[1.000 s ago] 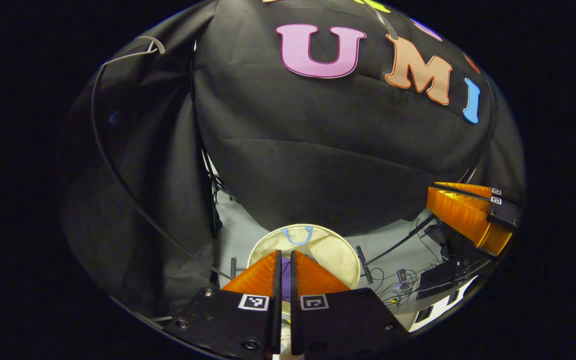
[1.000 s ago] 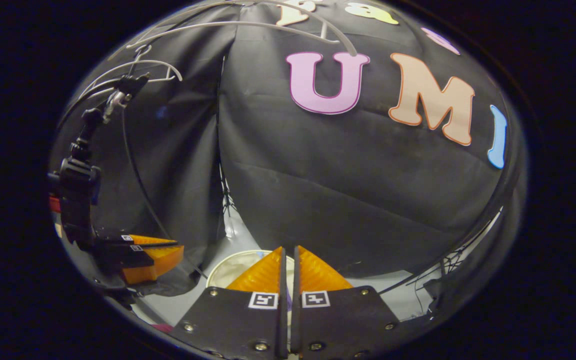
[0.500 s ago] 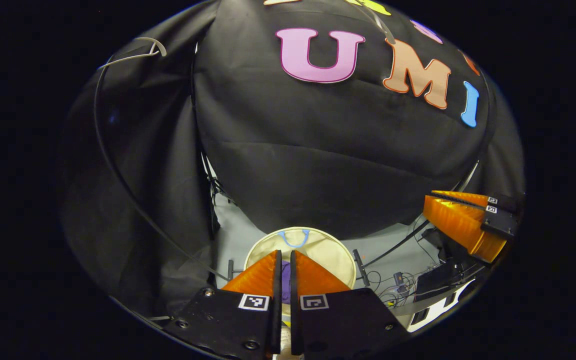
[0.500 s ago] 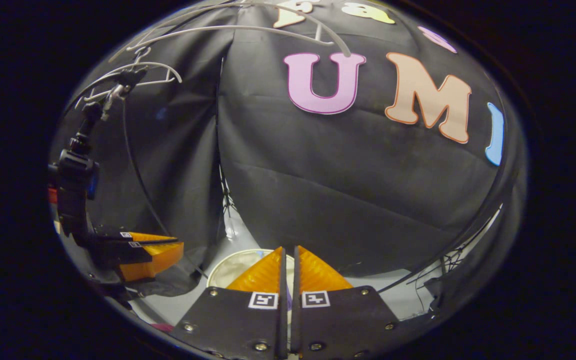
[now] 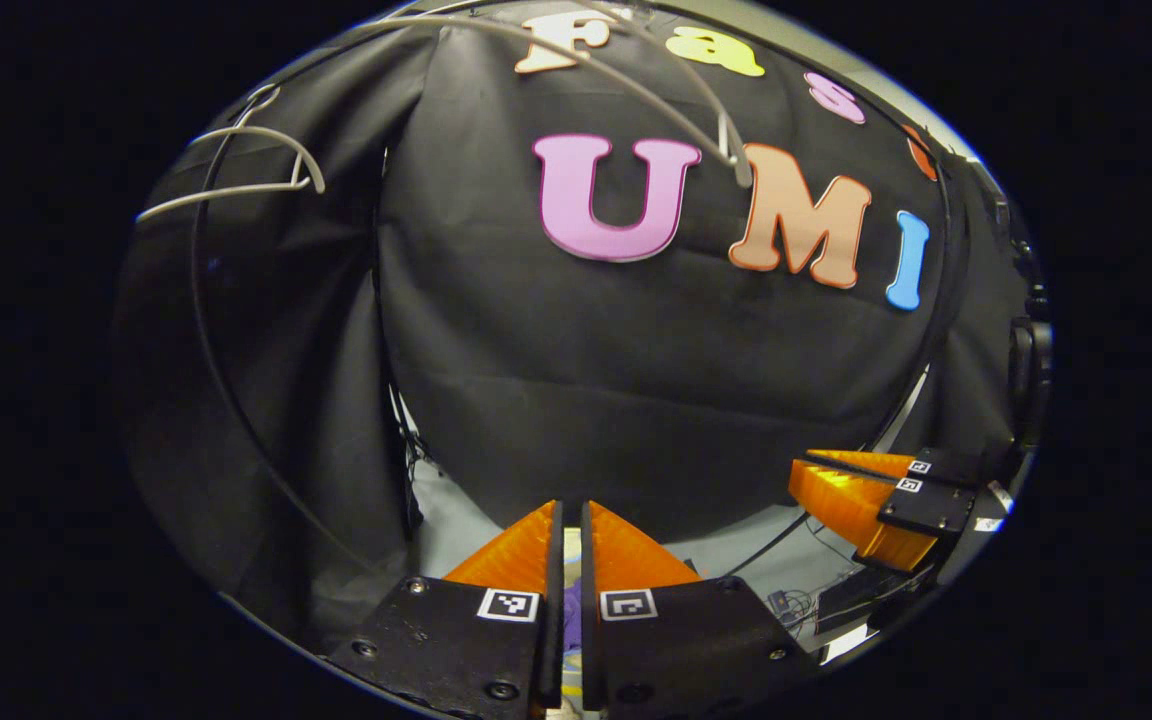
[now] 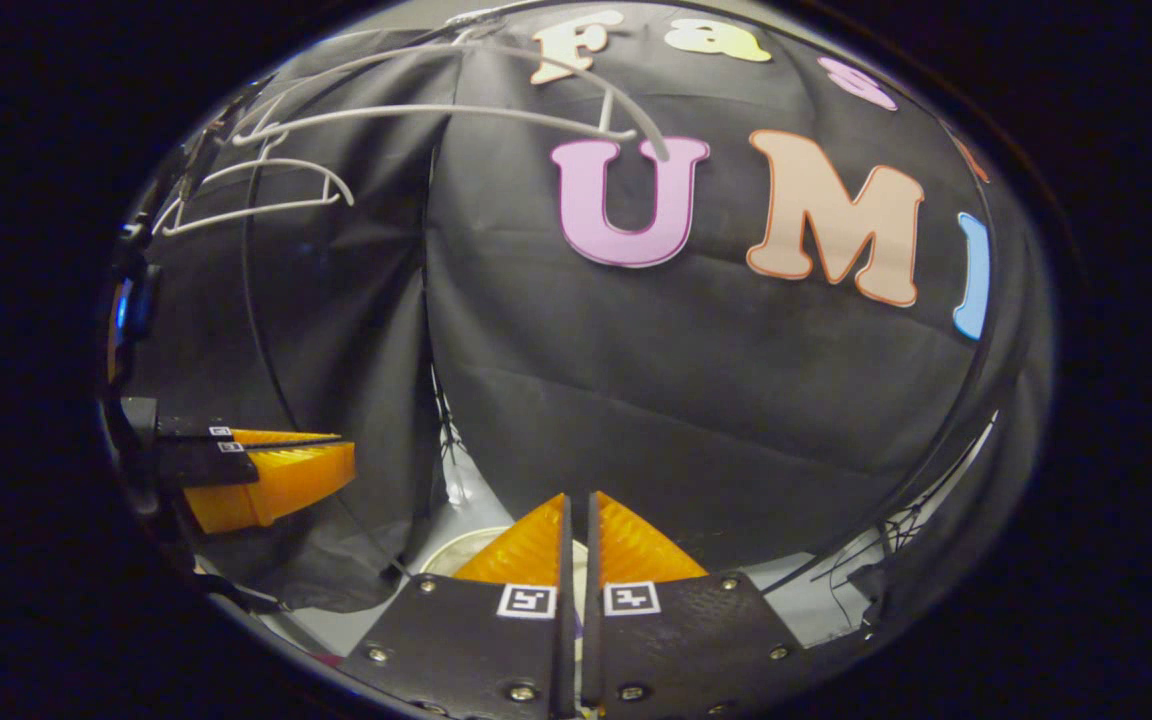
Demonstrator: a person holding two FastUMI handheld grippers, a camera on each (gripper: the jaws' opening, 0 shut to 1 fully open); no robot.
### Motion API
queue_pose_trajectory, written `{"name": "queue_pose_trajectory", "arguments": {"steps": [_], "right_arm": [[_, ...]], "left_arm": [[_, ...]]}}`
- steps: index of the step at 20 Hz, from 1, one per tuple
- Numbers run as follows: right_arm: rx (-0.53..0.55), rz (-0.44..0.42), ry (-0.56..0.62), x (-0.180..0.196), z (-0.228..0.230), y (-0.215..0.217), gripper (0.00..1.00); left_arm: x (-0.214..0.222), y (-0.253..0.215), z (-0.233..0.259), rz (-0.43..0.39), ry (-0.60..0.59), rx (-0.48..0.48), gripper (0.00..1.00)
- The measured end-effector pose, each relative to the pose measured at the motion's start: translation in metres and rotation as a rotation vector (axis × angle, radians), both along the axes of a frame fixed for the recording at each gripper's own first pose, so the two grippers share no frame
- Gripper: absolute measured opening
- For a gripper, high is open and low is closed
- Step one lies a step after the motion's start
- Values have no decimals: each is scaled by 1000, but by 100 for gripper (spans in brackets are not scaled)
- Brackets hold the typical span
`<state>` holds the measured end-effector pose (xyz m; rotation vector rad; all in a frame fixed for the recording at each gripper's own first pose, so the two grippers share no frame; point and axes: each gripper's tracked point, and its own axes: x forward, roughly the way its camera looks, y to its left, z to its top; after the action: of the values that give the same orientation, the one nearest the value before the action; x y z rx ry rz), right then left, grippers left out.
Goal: Grasp the clothes on the hanger with both hands and then place them into the laundry hamper below.
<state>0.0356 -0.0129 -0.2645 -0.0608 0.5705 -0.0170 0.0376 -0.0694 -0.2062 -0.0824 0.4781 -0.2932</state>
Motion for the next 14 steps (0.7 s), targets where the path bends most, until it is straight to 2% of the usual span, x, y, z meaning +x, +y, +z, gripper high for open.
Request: {"name": "queue_pose_trajectory", "arguments": {"steps": [8,9,10,11,12,13,14], "right_arm": [[-12,-13,-188,16,90,-7,4],[-15,-15,-215,17,104,-9,0],[-16,-15,-237,16,114,-10,3],[-19,-14,-262,17,127,-10,4],[-21,-13,-286,16,140,-9,0],[-22,-12,-310,15,153,-8,4],[-21,-11,-335,16,166,-8,4]], "left_arm": [[5,-22,106,-36,-218,-75,5],[5,-25,121,-40,-250,-80,5],[5,-28,135,-46,-280,-90,0],[5,-33,147,-50,-305,-102,5],[5,-36,158,-55,-327,-113,0],[3,-37,168,-58,-348,-124,5],[1,-38,179,-61,-368,-135,5]]}}
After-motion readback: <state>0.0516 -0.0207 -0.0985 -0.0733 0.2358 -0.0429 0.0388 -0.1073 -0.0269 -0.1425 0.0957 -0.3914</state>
